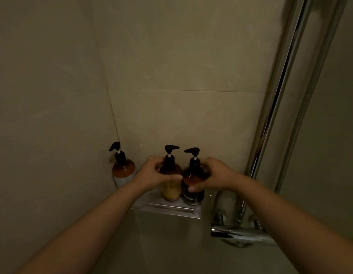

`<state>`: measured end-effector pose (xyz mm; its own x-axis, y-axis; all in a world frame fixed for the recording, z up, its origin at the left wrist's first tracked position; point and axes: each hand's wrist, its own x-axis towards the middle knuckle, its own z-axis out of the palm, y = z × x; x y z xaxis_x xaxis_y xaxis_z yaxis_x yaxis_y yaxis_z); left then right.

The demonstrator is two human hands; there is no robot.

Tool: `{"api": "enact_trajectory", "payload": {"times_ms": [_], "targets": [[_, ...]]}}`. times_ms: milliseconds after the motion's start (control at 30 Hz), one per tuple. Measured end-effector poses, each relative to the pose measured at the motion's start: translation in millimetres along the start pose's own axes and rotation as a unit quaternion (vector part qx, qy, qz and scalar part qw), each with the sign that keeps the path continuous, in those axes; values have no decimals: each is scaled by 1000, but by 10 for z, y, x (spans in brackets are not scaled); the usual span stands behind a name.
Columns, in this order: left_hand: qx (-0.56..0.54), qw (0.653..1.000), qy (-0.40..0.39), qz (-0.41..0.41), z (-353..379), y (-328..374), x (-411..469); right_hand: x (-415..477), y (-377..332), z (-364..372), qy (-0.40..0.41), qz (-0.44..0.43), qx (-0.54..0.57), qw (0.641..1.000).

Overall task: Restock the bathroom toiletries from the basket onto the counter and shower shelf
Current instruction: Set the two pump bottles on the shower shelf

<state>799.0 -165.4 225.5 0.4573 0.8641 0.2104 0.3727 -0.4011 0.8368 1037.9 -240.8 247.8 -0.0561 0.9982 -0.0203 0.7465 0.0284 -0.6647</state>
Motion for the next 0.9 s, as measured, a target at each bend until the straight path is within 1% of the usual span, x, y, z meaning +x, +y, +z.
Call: {"api": "enact_trajectory", "payload": {"times_ms": [67,133,267,333,400,467,533,567,633,700,767,833,900], "targets": [[40,998,46,13,52,46,-12,-26,-38,36,25,18,63,998],[40,996,71,23,91,54,-28,-47,-73,117,74,38,87,993],[45,996,77,19,90,28,-65,-75,-110,236,144,42,70,986],[35,997,60,11,68,18,-89,-97,-115,284,165,37,66,983],[24,999,32,14,36,23,-110,-145,-133,375,159,15,65,985],[38,999,12,19,11,38,-142,-195,-145,477,161,-34,47,985],[79,997,21,8,63,69,-225,-250,-170,590,208,-63,28,976],[110,993,45,12,127,77,-288,-275,-172,659,246,-57,28,967],[161,980,107,48,286,52,-459,-353,-189,818,314,-32,29,948],[218,962,136,95,416,-7,-609,-429,-186,966,346,-75,-16,935],[300,935,139,126,482,-83,-673,-487,-184,1025,330,-105,-104,932],[372,912,134,108,477,-115,-656,-485,-189,1024,311,-80,-179,930],[438,886,120,90,429,-101,-593,-463,-222,1029,312,-54,-215,924]]}}
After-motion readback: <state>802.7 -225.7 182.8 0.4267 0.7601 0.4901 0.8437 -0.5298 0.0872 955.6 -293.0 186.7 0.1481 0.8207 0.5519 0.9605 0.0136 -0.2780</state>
